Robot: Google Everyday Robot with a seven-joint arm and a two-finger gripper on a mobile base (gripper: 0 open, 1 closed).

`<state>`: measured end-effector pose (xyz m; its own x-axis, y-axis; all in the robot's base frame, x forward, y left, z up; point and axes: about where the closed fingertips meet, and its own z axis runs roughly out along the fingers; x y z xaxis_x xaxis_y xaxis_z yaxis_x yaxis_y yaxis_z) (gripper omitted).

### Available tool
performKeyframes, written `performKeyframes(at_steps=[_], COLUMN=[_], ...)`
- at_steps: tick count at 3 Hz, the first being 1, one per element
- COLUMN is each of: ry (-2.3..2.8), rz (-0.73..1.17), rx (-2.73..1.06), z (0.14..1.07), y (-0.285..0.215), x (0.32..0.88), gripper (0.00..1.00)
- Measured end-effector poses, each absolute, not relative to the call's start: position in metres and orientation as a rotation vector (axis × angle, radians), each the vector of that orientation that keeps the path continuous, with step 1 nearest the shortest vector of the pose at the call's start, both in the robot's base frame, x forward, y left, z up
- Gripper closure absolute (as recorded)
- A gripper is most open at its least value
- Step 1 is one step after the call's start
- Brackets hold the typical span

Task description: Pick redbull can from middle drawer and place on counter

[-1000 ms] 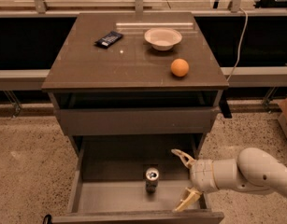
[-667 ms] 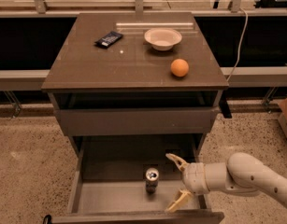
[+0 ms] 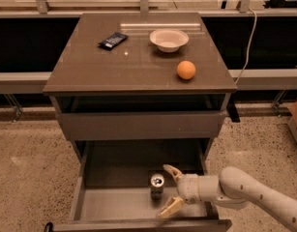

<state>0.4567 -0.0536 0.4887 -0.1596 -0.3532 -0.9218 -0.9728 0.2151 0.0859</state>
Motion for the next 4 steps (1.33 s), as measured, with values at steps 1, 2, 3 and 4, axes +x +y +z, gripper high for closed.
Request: performKeyframes(at_steps=[1, 2, 3, 4], ry=[1.657, 1.635, 1.605, 1.572], rz=[0.955, 0.897, 0.869, 0.855], rx=[-1.231, -1.266, -1.272, -1.284], z=[0.476, 0.467, 0.461, 0.459], y=[-0.044, -0.035, -0.029, -0.026], x=[0.466, 0.48, 0.49, 0.496], gripper=[0.0, 0.0, 0.19, 0.42])
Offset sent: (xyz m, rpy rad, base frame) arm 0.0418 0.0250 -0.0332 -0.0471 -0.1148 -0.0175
